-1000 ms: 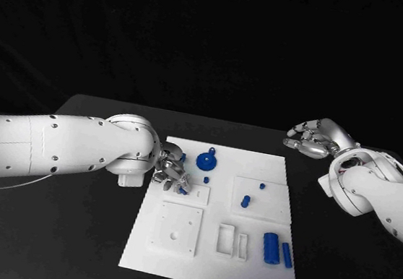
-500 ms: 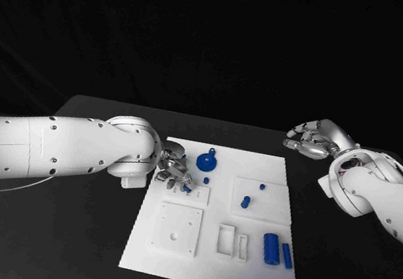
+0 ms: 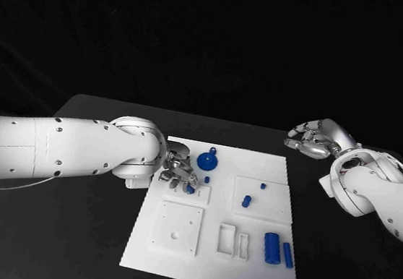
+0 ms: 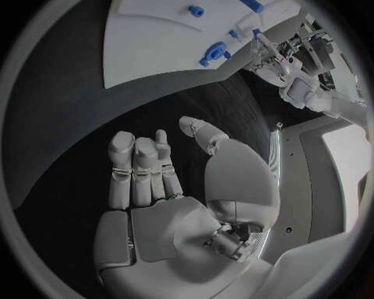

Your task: Assemble the parts on the task board

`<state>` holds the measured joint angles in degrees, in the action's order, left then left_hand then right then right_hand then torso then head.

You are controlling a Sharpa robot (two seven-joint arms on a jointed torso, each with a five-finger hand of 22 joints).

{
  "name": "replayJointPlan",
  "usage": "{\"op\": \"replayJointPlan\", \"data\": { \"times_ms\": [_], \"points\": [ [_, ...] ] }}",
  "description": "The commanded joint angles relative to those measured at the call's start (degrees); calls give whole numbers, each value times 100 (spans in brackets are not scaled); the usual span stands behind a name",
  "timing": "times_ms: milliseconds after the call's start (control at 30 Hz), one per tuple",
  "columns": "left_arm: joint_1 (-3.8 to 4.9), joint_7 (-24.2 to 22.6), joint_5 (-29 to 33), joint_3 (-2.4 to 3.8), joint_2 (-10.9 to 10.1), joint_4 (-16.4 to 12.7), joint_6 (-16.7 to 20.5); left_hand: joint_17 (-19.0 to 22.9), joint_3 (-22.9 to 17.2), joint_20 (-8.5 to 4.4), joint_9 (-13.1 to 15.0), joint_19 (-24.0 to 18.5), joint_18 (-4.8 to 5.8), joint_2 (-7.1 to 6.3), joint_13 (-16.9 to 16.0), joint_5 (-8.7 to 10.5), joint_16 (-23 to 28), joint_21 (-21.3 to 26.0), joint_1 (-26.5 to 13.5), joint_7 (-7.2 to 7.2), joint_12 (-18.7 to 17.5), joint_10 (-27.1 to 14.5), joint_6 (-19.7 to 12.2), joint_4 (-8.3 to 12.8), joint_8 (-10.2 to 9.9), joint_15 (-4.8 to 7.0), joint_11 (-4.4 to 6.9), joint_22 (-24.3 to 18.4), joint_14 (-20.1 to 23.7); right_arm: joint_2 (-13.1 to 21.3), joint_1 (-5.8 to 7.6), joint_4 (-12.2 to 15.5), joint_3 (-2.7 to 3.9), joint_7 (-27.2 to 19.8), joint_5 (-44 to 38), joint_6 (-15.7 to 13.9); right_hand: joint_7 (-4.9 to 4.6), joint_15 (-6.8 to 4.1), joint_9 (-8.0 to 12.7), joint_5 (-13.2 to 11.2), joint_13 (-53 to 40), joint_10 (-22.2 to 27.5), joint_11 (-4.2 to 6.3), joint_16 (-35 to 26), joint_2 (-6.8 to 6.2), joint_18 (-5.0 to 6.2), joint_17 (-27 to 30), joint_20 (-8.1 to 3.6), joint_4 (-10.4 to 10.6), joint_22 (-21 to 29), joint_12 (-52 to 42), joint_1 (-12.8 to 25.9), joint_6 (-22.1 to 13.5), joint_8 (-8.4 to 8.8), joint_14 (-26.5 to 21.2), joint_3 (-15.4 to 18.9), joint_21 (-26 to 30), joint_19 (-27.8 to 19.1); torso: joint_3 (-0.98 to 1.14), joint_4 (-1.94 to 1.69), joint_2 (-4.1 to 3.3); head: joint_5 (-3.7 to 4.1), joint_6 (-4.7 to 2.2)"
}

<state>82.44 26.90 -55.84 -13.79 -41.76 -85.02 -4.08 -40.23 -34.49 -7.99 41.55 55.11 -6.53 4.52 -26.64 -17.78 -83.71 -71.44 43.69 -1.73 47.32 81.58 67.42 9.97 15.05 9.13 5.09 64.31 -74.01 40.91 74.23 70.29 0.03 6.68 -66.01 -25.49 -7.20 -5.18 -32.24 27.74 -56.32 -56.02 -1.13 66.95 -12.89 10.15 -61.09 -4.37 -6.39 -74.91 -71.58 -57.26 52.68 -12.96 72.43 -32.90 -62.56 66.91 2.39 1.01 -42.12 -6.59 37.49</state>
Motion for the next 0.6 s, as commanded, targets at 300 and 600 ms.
{"op": "replayJointPlan", "data": {
  "times_ms": [300, 600],
  "points": [
    [-53, 26, -333, 2, -3, -59, 64, -15, -365, -620, -25, 76, -53, 55, -50, -336, -90, -37, -187, 103, 102, 3, 389, 441, 60, 209, 27, 8, -54, 9, -3, 11, 1, -51, -11, 70, -62, 29, 11, 63, 12, -4, -25, 8, 58, 485, 5, -28, -23, -80, -21, -1, 5, 8, -21, 30, 40, 7, -6, -2, -3, -8, 11],
    [-71, 31, -383, 2, -33, -88, 117, -8, -382, -625, -28, 86, -55, 40, -56, -261, -94, -37, -193, 100, 113, -6, 381, 446, 65, 205, 24, 8, -51, 7, -3, 12, 1, -55, -6, 71, -63, 30, 12, 84, 14, -3, -25, 8, 59, 485, 6, -27, -22, -81, -21, 3, 5, 7, -22, 31, 41, 6, -11, -2, -2, -15, 15]
  ]
}}
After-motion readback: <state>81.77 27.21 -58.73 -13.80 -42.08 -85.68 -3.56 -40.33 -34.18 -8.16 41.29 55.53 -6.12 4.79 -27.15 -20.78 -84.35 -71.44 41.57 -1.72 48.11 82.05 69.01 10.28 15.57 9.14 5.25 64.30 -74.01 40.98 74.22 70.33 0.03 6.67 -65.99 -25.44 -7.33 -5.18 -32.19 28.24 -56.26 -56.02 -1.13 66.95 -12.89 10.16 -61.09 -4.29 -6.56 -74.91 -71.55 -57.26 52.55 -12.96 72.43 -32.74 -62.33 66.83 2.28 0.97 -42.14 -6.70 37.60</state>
